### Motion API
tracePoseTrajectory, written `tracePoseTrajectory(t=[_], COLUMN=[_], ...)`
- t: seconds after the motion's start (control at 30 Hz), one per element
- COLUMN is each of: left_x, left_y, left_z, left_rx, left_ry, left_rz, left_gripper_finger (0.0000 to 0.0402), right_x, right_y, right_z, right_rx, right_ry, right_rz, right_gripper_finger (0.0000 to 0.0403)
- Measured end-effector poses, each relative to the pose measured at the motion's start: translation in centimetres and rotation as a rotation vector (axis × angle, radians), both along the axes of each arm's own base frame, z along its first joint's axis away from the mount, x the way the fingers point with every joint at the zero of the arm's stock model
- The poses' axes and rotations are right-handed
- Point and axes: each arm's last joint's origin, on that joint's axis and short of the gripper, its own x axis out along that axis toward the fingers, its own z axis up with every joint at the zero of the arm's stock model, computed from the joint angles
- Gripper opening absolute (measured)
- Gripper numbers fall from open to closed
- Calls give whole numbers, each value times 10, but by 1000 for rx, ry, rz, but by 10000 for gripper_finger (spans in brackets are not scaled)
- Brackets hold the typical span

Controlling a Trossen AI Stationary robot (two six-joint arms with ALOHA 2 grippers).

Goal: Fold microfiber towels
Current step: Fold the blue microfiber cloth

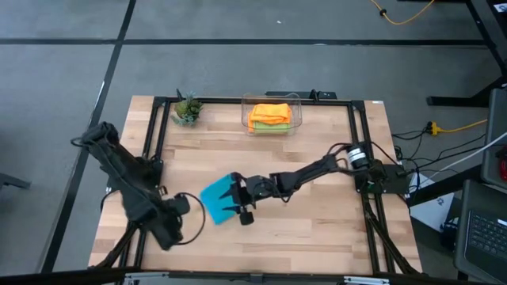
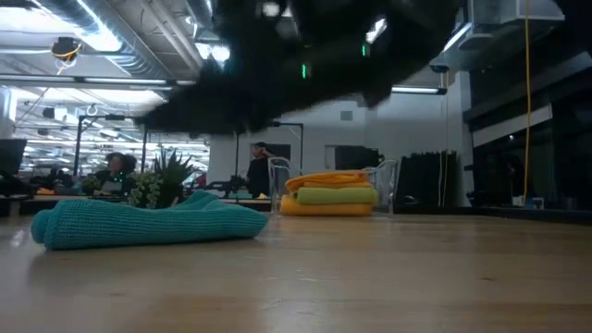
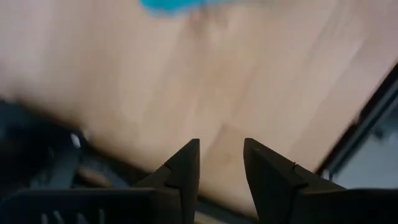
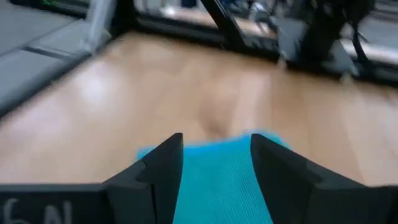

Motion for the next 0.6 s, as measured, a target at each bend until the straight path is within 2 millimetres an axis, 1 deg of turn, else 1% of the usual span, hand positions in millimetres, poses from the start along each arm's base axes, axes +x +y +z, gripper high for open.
tracePoseTrajectory(t=[0.1, 0.2, 0.23, 0.3, 0.37, 0.43, 0.47, 0.53, 0.6], left_x=[-8, -8, -8, -7, -5, -3, -2, -1, 1], left_y=[3, 6, 7, 7, 7, 6, 6, 5, 4], left_z=[11, 16, 17, 17, 17, 15, 15, 13, 11], left_rx=[62, 124, 145, 175, 188, 190, 194, 207, 223], left_ry=[-156, -279, -305, -342, -358, -365, -366, -375, -380], left_rz=[2, 2, 4, 6, 10, 15, 16, 17, 15], left_gripper_finger=[116, 116, 115, 114, 114, 114, 114, 114, 114], right_x=[3, 14, 19, 27, 33, 33, 32, 29, 20], right_y=[-1, 1, 2, 4, 1, -8, -16, -33, -48], right_z=[-25, -45, -48, -50, -53, -61, -65, -72, -81], right_rx=[0, 43, 47, 48, 52, 83, 109, 179, 236], right_ry=[8, 23, 26, 28, 61, 135, 173, 211, 229], right_rz=[-58, -76, -78, -79, -92, -131, -167, -288, -386], right_gripper_finger=[190, 190, 190, 190, 190, 190, 190, 190, 190])
